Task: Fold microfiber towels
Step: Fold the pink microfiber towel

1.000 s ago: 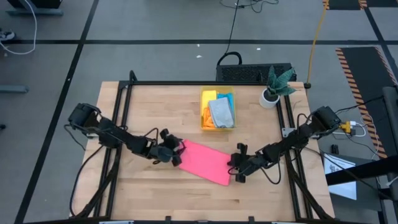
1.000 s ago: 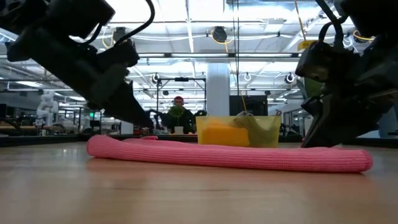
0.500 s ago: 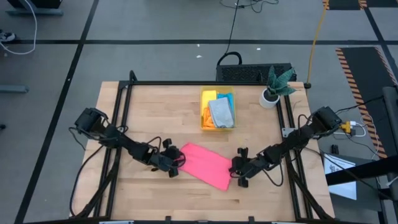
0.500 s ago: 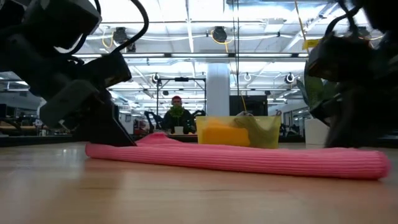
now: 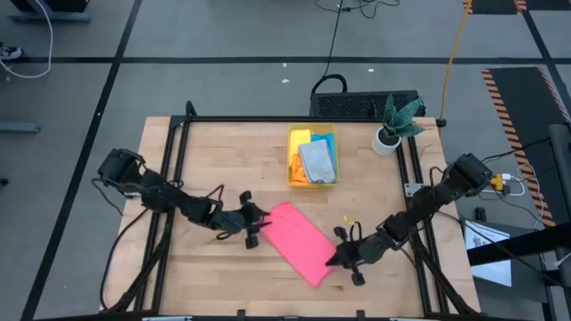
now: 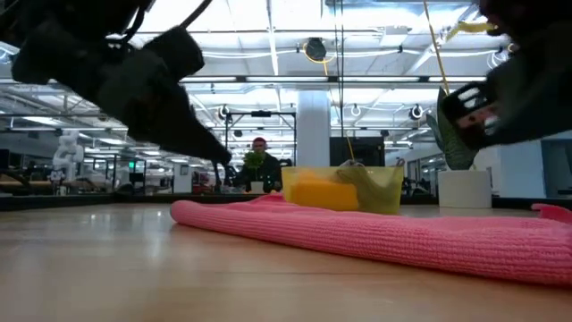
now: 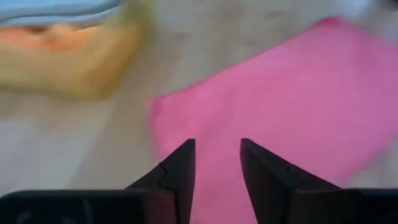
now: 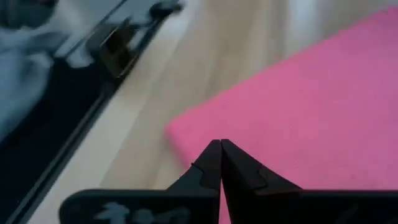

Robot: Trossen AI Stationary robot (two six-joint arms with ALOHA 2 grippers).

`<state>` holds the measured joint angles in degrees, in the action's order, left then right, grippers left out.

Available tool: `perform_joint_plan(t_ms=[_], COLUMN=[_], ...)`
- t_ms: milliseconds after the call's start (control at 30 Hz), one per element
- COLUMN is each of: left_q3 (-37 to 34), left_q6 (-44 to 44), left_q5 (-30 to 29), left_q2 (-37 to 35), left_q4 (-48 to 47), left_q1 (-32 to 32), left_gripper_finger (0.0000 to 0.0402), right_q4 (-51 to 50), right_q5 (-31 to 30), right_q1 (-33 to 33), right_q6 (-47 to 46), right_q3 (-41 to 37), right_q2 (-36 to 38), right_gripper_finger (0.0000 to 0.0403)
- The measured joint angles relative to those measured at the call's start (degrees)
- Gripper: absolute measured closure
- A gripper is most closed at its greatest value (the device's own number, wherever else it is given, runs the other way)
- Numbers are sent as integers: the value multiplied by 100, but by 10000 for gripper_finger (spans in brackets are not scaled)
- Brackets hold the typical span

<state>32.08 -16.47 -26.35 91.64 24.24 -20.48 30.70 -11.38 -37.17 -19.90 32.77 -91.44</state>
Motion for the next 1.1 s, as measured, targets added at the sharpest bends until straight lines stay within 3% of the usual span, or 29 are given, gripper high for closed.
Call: perform_joint_plan(t_ms=[200, 367, 467, 733, 900, 1000, 1100], left_q3=[4, 6, 30, -17, 1, 2, 2], left_q6=[-43, -148, 66, 1589, 1570, 1450, 1308], left_q5=[1171, 961, 647, 340, 763, 1160, 1174], left_q2=[408, 1022, 1219, 585, -98, -168, -67], left_q4=[436, 474, 542, -103, -63, 4, 17], left_q1=[-35, -126, -17, 460, 480, 469, 488], left_gripper_finger=[275, 275, 275, 275, 275, 275, 275], right_q4=[-429, -1283, -1088, -149, 607, 843, 835], right_q5=[-170, 12, 241, 581, 342, -96, -205], right_q1=[274, 305, 135, -218, -238, -162, 53], right_q6=[-201, -668, -432, -110, 502, 720, 663], right_q3=[1, -4, 3, 2, 2, 3, 3], right_q2=[-31, -149, -278, -427, -341, -341, -411], right_gripper_finger=[403, 403, 403, 403, 403, 403, 403])
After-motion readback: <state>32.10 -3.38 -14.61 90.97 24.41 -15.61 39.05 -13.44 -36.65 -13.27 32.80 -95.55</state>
